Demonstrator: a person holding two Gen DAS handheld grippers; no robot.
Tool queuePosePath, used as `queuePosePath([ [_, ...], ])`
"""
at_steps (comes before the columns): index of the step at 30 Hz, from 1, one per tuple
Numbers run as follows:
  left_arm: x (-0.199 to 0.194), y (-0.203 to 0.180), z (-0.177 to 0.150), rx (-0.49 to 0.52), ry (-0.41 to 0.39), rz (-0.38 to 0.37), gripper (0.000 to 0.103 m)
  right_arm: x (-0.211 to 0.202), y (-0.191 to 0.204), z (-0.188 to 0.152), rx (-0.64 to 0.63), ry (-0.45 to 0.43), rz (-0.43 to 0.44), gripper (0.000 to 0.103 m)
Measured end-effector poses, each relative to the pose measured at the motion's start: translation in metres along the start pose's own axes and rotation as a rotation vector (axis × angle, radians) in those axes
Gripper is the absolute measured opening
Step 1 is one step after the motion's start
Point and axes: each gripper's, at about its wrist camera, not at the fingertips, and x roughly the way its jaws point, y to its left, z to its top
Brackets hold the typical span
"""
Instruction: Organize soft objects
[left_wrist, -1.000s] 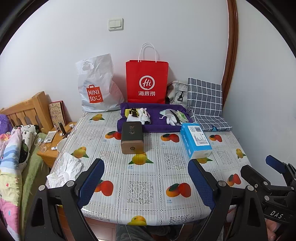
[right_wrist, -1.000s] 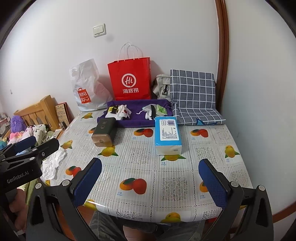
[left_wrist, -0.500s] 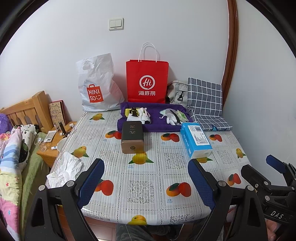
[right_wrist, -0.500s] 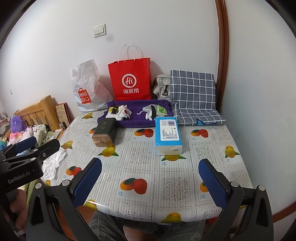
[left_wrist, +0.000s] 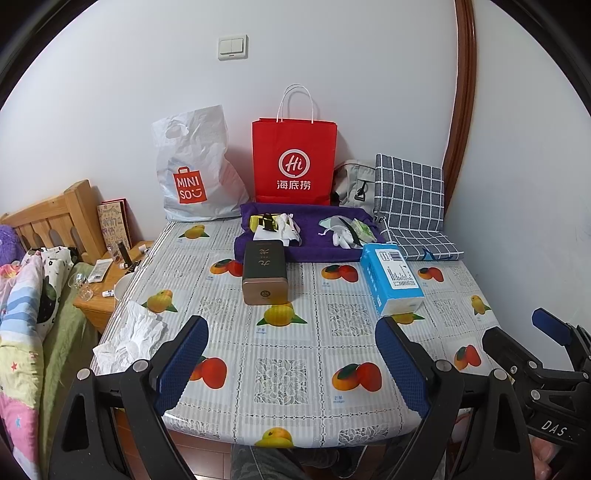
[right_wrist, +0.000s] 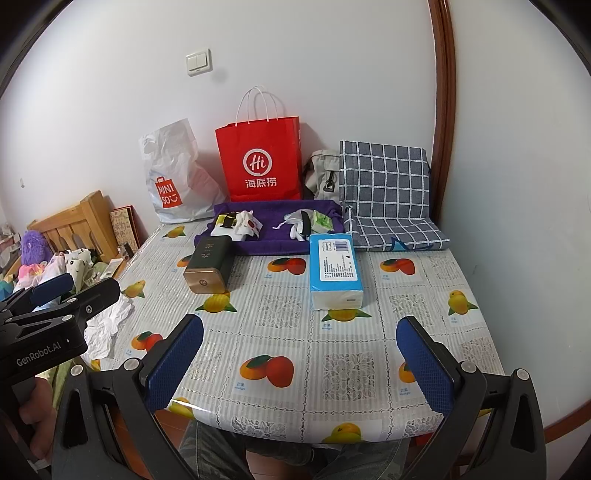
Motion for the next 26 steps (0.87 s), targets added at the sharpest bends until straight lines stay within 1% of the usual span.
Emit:
queuePosePath([
  [26,-0.0001,-0.0006,-0.0012,0.0,-0.001,-0.003,0.092,0.0,0.0009,0.0008,0.0,-0.003,-0.003,0.103],
])
